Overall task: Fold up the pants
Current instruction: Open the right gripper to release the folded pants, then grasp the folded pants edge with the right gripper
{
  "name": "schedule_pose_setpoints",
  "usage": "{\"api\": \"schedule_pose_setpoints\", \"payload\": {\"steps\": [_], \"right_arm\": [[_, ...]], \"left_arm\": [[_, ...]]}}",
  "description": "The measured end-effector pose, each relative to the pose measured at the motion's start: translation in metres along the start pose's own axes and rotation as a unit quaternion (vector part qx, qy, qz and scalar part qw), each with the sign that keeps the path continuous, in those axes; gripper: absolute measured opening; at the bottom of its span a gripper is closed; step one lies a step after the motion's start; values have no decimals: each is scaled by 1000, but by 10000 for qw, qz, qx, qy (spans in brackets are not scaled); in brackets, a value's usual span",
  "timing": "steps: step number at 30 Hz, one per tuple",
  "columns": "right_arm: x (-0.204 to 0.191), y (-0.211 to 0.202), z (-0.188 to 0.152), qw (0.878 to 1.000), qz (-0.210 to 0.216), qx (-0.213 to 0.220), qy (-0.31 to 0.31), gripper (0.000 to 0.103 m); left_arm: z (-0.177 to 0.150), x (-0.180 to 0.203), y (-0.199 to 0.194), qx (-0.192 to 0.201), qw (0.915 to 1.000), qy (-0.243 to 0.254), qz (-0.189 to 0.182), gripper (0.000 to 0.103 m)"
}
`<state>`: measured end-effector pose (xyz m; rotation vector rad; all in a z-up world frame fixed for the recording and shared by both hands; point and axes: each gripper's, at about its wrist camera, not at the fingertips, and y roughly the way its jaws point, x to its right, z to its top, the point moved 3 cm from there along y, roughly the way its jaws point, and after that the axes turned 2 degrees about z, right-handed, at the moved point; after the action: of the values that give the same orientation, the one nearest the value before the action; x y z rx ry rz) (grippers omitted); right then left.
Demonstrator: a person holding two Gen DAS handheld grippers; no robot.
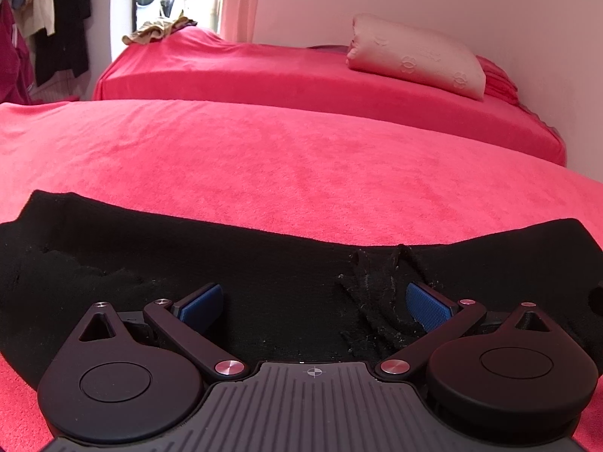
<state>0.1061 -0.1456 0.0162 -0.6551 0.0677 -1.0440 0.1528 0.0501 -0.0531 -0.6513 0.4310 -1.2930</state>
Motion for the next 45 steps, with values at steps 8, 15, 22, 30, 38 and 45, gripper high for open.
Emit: {"api": "schedule_pose_setpoints", "payload": {"steps": [8, 15, 22, 30, 38, 45], "right_arm": [[6, 31, -9, 9964, 255, -772, 243, 83], [2, 18, 13, 9966, 585, -574, -3, 84], [-24, 40, 74, 9784, 2005, -450, 214, 86], [-137, 135, 143, 9278, 3572, -1026, 325, 86], [-216, 205, 166, 9209, 3625, -1435, 59, 86], [-218, 198, 156, 8929, 4197, -1541, 533, 21]], "left_arm": [[2, -12, -5, -30, 9999, -84, 142, 103], [9, -44, -44, -50, 9976, -542, -426, 103], [-11, -120, -105, 388, 9939, -1027, 54, 103], [-36, -202, -96, -79, 9811, -1902, 357, 103], [-37, -204, -87, 75, 9833, -1814, 157, 103], [-40, -202, -84, 217, 9842, -1752, 101, 103]]}}
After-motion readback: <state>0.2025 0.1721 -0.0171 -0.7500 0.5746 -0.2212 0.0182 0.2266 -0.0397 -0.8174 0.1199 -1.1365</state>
